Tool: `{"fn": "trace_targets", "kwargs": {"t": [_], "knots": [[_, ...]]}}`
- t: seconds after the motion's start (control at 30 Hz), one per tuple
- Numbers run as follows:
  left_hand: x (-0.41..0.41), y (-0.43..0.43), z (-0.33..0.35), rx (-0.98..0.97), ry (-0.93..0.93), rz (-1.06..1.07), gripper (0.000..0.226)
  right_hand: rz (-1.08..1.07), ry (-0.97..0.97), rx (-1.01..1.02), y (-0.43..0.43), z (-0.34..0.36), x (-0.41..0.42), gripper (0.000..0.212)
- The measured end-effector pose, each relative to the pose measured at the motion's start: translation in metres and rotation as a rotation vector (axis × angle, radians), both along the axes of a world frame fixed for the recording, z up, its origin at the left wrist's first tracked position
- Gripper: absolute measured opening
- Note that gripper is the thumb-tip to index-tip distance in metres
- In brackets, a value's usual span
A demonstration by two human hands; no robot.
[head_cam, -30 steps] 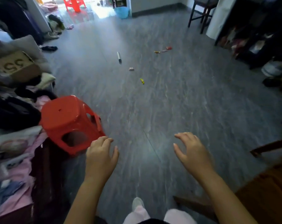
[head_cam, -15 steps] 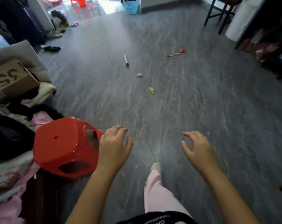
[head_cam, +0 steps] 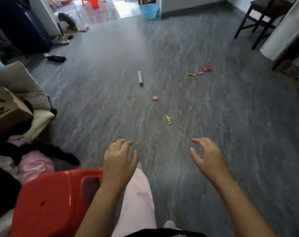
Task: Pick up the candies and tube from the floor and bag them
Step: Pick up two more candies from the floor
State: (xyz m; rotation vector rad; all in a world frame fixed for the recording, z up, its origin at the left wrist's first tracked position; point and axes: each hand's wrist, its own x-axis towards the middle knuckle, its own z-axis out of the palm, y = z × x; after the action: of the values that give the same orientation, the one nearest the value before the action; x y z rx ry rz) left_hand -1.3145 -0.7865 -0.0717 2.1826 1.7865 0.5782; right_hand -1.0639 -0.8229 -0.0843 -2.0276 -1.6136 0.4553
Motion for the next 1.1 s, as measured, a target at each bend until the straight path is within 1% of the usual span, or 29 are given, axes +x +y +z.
{"fn": "trace_targets", "kwargs": {"t": [0.1,0.2,0.33,0.5,0.63,0.8,0.93,1.03,1.1], "knots": [[-0.003,0.084,-0.01,-0.006,0.0,-0.011,0.039,-0.029,-0.001,-0.016,0.074,-0.011,-0.002,0.026],[-0.007,0.172,-0.012,-0.013,-0.01,-0.034,0.039,-0.049,0.002,-0.052,0.153,-0.013,-0.009,0.032],[-0.004,0.279,-0.016,-0.01,0.008,-0.096,0.04,-0.086,0.012,-0.042,0.253,-0.011,-0.016,0.029],[0.013,0.389,-0.025,-0.049,0.024,-0.097,0.043,-0.147,0.025,-0.086,0.337,-0.032,0.004,0.035],[0.038,0.46,-0.041,-0.061,0.063,-0.154,0.043,-0.23,0.049,-0.115,0.391,-0.066,0.03,0.027],[0.076,0.543,-0.071,-0.052,0.086,-0.204,0.041,-0.271,0.088,-0.173,0.461,-0.111,0.058,0.031],[0.106,0.596,-0.119,-0.095,0.122,-0.242,0.042,-0.257,0.118,-0.2,0.506,-0.164,0.081,0.028],[0.127,0.625,-0.164,-0.144,0.137,-0.267,0.044,-0.327,0.144,-0.21,0.524,-0.212,0.099,0.03],[0.144,0.642,-0.198,-0.153,0.153,-0.323,0.043,-0.395,0.154,-0.221,0.529,-0.248,0.106,0.026]]}}
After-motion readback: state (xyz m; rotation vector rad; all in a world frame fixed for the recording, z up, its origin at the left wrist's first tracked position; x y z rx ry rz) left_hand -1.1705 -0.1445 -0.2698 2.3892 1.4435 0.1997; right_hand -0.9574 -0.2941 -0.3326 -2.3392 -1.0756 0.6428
